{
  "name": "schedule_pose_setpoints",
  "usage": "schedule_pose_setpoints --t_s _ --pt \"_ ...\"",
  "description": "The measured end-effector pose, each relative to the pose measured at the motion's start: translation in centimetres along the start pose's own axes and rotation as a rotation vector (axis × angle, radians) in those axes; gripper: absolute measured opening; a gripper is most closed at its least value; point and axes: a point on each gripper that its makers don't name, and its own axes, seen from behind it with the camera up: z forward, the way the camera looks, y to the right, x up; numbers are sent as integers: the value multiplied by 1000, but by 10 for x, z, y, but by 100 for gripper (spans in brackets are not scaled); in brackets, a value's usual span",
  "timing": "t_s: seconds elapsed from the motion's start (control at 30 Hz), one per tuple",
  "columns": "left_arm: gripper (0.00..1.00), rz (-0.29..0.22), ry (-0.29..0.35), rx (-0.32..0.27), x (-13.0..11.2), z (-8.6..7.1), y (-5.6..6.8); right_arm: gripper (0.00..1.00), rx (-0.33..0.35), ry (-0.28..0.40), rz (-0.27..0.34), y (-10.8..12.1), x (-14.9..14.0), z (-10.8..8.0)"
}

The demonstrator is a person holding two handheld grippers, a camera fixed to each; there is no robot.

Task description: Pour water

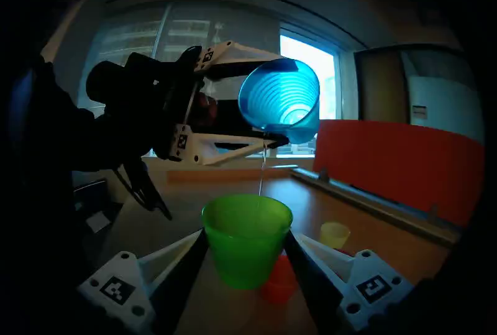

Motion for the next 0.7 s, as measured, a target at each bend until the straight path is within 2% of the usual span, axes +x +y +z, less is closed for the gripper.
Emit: schedule_pose_setpoints --t_s 0.7 --pt "87 51 3 -9 4 0 2 87 2 -4 -4 1 0 -1"
